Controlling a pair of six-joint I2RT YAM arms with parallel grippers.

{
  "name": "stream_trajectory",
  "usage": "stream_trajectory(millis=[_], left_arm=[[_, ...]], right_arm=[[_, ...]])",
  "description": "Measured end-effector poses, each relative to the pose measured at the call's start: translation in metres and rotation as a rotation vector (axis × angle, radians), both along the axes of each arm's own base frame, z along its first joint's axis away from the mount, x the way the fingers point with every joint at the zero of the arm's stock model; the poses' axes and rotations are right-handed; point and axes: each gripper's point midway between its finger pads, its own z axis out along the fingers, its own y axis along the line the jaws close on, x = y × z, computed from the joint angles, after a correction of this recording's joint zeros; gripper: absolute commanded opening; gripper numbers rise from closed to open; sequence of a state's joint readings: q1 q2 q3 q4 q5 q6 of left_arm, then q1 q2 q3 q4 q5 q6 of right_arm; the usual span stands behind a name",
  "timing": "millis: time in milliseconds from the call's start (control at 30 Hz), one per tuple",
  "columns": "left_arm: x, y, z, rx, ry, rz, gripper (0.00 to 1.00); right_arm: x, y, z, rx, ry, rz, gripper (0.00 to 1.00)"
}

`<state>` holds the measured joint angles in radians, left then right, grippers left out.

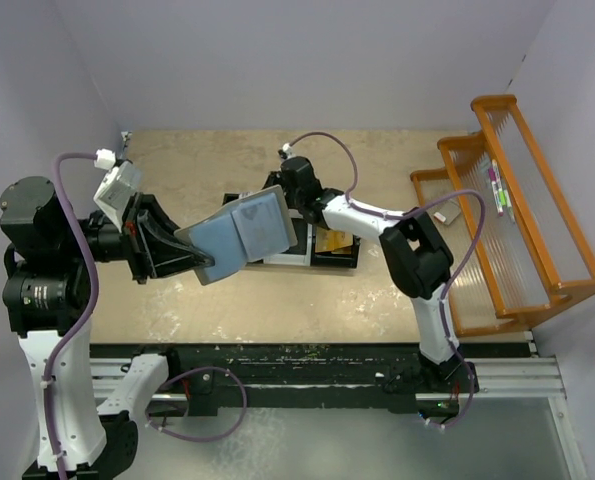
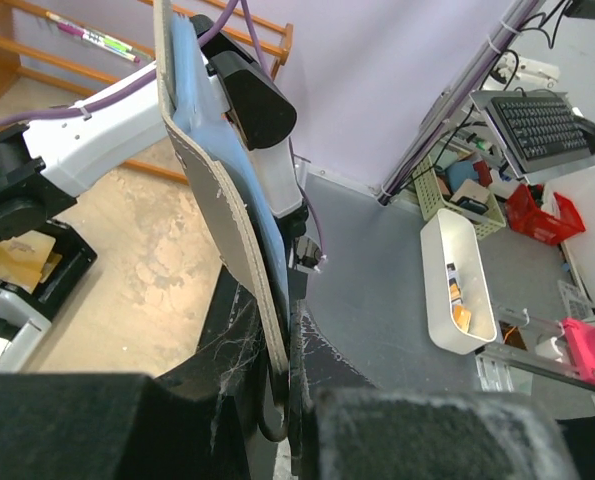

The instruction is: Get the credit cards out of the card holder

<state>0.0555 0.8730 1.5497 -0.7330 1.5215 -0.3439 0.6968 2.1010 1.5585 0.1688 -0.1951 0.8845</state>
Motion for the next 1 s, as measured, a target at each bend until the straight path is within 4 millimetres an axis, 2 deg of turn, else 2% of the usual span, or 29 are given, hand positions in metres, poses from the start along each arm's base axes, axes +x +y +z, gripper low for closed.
stream_trajectory(millis=[233,433,600,800,1000], left_arm=[[0.001,0.0,-0.004,-0.008,0.077,0.007,0.0],[-0.004,0.0,0.001,-0.016,0.13,-0.015,0.0],[-0.005,0.0,0.003,-0.02,0.182,-0.03,0.0],[-0.003,0.0,0.008,-0.024,0.234,-0.039,0.0],[0.003,0.0,0.009,-0.026,0.263,-0.041,0.0]], right_arm=[[-0.009,0.012,-0.012,-0.016,0.009,0.007,0.0],[-0.021,0.022,-0.038,-0.057,0.041,0.019,0.0],[-0.026,0.026,-0.041,-0.063,0.049,0.02,0.0],[-0.022,0.022,-0.043,-0.078,0.052,-0.006,0.27],[-0.021,0.021,-0.028,-0.071,0.018,-0.015,0.59]])
